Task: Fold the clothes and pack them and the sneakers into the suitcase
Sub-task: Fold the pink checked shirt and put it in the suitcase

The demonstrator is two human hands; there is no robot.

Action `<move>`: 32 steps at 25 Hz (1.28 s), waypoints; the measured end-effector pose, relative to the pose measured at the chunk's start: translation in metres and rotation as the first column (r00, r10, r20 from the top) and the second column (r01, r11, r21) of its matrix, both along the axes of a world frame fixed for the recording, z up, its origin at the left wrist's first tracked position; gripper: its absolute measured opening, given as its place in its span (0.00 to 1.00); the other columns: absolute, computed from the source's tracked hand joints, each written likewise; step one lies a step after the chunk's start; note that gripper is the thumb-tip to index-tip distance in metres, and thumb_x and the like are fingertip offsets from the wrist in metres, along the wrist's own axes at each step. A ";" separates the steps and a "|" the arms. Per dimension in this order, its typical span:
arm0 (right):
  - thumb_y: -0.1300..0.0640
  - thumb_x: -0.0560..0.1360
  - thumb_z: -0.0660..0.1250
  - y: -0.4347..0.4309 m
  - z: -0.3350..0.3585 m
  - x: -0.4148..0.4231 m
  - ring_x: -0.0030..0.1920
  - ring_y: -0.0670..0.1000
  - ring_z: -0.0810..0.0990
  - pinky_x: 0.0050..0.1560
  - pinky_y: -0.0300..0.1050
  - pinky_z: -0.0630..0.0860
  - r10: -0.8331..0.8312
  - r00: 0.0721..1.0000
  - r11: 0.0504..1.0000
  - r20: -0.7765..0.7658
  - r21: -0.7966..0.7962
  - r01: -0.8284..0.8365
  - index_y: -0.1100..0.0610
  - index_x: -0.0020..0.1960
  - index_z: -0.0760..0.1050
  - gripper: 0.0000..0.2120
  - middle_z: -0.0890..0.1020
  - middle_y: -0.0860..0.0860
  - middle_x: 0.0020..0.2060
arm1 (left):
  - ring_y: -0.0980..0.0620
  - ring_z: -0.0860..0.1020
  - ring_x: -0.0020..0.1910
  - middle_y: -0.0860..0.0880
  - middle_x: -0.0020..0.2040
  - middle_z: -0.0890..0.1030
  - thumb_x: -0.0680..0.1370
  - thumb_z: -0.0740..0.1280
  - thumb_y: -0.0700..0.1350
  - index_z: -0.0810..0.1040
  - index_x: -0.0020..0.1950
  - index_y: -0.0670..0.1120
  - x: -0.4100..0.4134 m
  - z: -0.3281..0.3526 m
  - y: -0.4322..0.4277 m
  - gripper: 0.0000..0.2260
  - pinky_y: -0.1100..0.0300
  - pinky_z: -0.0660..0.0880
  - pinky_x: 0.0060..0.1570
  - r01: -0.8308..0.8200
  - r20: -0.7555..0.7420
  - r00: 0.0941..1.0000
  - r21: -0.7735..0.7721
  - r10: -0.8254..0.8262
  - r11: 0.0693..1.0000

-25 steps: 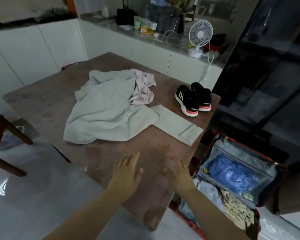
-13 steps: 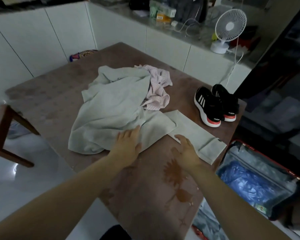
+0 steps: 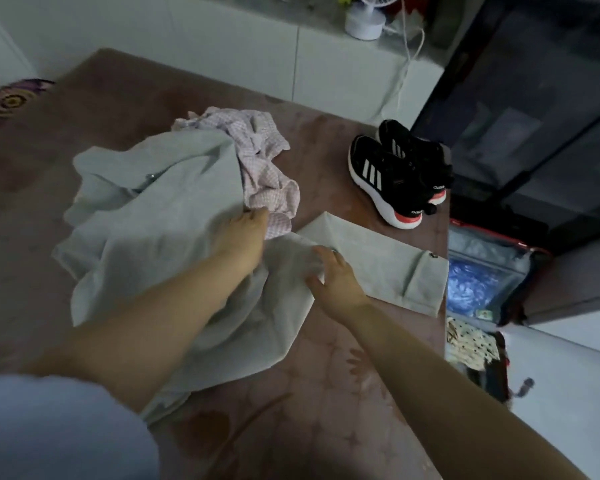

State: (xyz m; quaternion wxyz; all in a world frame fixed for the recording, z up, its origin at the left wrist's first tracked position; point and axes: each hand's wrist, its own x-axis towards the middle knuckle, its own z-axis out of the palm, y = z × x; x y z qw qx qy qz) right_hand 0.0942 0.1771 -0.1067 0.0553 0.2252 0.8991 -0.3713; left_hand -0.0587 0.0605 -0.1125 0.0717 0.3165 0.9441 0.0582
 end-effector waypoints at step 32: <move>0.70 0.76 0.54 0.087 0.143 0.104 0.32 0.38 0.71 0.33 0.32 0.69 -0.342 0.806 0.939 -0.484 -0.157 0.305 0.53 0.61 0.65 0.18 0.72 0.46 0.36 | 0.42 0.77 0.54 0.46 0.56 0.80 0.75 0.66 0.49 0.73 0.60 0.49 0.078 0.090 0.042 0.14 0.53 0.66 0.53 0.041 -0.064 0.997 0.148 -0.032 0.988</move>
